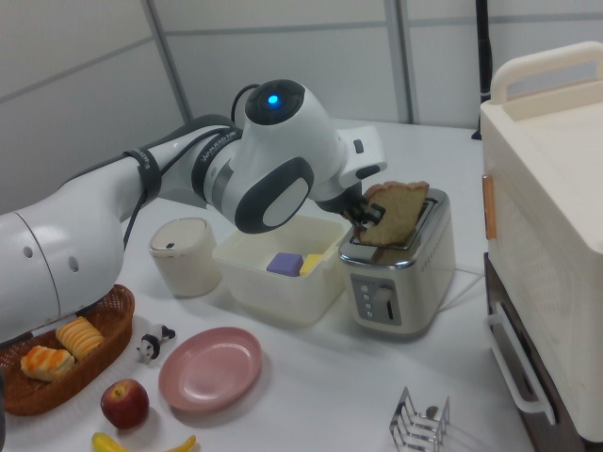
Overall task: Put the bread in the toaster
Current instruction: 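Lower the bread slice edge-first into the toaster slot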
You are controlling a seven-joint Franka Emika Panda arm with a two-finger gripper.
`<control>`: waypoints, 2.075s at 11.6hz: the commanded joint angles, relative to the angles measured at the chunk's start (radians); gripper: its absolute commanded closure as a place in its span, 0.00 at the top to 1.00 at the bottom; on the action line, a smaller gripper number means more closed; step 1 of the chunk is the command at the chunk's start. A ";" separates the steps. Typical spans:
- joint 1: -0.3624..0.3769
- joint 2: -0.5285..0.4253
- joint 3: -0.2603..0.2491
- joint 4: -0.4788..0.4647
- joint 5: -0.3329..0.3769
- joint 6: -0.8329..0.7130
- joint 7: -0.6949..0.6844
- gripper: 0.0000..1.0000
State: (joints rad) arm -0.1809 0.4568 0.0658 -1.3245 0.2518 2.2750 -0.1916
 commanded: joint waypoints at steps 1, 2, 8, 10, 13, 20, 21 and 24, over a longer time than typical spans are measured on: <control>0.004 -0.027 -0.009 -0.015 0.009 -0.028 -0.014 0.00; 0.004 -0.027 -0.009 -0.013 0.011 -0.013 -0.009 0.00; 0.004 -0.033 -0.009 -0.015 0.009 -0.009 -0.012 0.00; 0.003 -0.046 -0.011 -0.015 0.001 -0.083 -0.015 0.00; 0.003 -0.059 -0.012 -0.019 -0.005 -0.132 -0.025 0.00; 0.003 -0.038 -0.012 -0.016 0.007 -0.095 -0.029 0.03; -0.002 -0.038 -0.012 -0.019 0.010 -0.039 -0.023 0.03; -0.002 -0.021 -0.011 -0.018 0.014 -0.008 -0.022 0.03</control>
State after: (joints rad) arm -0.1832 0.4389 0.0595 -1.3173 0.2517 2.2336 -0.1964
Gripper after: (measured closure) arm 0.907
